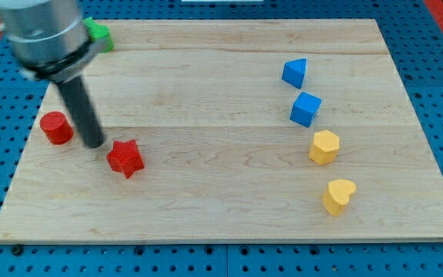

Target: Nudge the red circle a bit up

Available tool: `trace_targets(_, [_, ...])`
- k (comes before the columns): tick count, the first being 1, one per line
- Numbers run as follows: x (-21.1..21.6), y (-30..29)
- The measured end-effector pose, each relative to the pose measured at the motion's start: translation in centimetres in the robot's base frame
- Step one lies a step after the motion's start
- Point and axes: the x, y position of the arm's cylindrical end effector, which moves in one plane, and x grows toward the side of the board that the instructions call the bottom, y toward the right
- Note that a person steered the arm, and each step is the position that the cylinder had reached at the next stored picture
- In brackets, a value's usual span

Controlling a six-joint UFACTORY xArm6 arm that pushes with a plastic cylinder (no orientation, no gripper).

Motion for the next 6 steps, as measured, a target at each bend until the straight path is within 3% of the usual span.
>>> trace_targets(1, [6.3,6.2])
trace_targets(2, [0.5,9.6])
trace_targets(3, [-6.2,6.9])
trace_targets(4, [2.3,6.4])
trace_targets(5, [-1.3,-1.2])
trace_targets(6, [-6.7,2.4])
